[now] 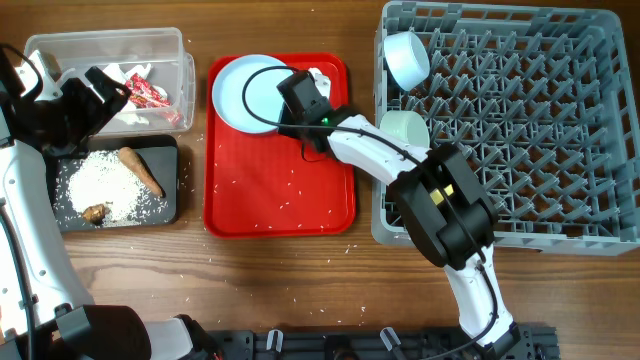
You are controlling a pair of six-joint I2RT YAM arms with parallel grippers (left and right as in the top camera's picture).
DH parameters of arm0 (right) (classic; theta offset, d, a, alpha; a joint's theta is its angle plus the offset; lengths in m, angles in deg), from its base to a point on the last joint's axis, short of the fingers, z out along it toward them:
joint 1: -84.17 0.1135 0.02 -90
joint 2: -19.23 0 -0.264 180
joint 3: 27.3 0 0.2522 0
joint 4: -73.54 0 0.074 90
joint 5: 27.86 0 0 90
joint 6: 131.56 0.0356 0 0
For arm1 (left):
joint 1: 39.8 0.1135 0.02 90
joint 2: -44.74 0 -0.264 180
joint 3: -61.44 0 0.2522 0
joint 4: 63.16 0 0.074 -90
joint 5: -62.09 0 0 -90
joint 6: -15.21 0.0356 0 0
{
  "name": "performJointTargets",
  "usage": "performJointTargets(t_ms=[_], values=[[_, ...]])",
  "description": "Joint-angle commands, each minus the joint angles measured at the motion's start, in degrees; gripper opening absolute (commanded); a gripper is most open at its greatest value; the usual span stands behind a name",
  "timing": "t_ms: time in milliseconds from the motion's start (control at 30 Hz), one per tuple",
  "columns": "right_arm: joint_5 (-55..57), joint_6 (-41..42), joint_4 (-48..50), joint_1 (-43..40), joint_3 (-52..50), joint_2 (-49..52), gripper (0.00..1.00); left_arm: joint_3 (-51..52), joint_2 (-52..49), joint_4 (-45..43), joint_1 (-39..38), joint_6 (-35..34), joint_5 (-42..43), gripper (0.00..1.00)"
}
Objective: Sort waste into correct bins and load items into the dishwasher rack
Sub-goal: 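Move the right gripper to the light-blue plate and grasp its rim, then lift the plate and stand it upright in the dish rack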
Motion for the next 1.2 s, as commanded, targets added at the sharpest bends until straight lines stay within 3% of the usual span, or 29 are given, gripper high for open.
performJointTargets(t_ms=[0,100,233,333,533,700,900,1167], values=[[0.72,1.38,-8.39,0.07,1.73,3.19,0.36,-0.59,0.04,0.00,0.17,-0.70,0.09,1.00],[0.55,-0.31,-17.59,0.07,6.12,3.19,0.34,-0.59,0.04,0.02,0.17,-0.70,0.09,1.00],[-0.22,-6.47,-30.73,0.07,12.24,3.17,0.18,-0.59,0.04,0.00,0.17,-0.70,0.09,1.00],[-2.54,-11.13,-33.79,0.07,13.14,3.17,0.05,-0.59,0.04,0.00,0.17,-0.70,0.09,1.00],[-3.65,-15.72,-35.95,0.07,13.16,0.66,0.04,-0.59,0.04,0.00,0.17,-0.70,0.09,1.00],[-2.80,-21.75,-36.13,0.07,13.16,-10.14,0.04,-0.59,0.04,0.02,0.17,-0.70,0.09,1.00],[17.79,-22.69,-38.10,0.04,13.14,-29.55,0.04,-0.57,0.04,0.00,0.17,-0.70,0.09,1.00],[48.85,-22.67,-48.87,-6.78,13.09,-42.45,0.04,-0.59,0.04,0.00,0.17,-0.70,0.09,1.00]])
